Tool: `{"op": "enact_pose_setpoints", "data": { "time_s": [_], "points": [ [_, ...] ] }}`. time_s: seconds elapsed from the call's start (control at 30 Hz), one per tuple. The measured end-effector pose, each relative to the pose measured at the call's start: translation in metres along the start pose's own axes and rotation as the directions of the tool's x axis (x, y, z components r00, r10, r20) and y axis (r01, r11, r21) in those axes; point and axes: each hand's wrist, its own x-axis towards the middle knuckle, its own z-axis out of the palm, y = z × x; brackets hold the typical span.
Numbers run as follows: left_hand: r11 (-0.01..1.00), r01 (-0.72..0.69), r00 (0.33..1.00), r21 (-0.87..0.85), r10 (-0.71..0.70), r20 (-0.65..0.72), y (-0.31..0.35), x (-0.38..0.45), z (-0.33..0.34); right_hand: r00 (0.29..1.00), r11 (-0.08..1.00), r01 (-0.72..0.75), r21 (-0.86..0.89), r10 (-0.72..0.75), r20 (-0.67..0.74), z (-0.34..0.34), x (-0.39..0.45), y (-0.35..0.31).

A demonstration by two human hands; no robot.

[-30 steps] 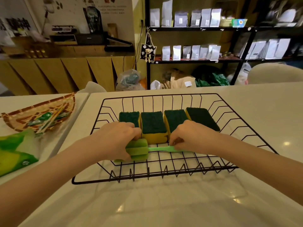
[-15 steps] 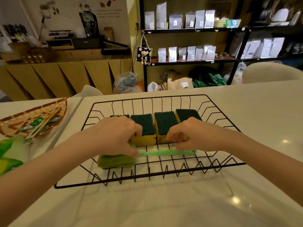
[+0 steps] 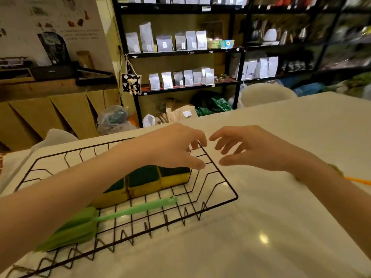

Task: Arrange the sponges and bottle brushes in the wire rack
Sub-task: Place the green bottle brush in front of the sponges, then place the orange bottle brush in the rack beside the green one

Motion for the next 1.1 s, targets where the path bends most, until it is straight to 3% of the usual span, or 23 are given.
{"op": "enact_pose_setpoints", "data": {
  "time_s": [0.27,0.5,0.63,0.77,1.1],
  "points": [
    [0.976,-0.201,0.975,-0.081,0.191,-0.112,0.075,0.086,0.023,0.964,0.981,-0.192,0.012,0.191,-0.183,-0.047,-0.07,0.073],
    [0.947,-0.298,0.954,-0.123,0.29,-0.078,0.138,0.149,0.051,0.886,0.938,-0.333,0.092,0.345,-0.309,-0.07,-0.125,0.139],
    [0.942,-0.301,0.95,-0.15,0.309,0.033,0.156,0.173,0.074,0.83,0.909,-0.412,0.065,0.404,-0.385,-0.064,-0.144,0.174],
    [0.956,-0.264,0.952,-0.128,0.28,0.127,0.161,0.192,0.096,0.811,0.851,-0.522,-0.06,0.473,-0.346,-0.048,-0.155,0.205],
    [0.957,-0.279,0.944,-0.083,0.289,0.16,0.162,0.205,0.119,0.752,0.785,-0.606,-0.131,0.512,-0.415,-0.031,-0.167,0.233]
  ]
}}
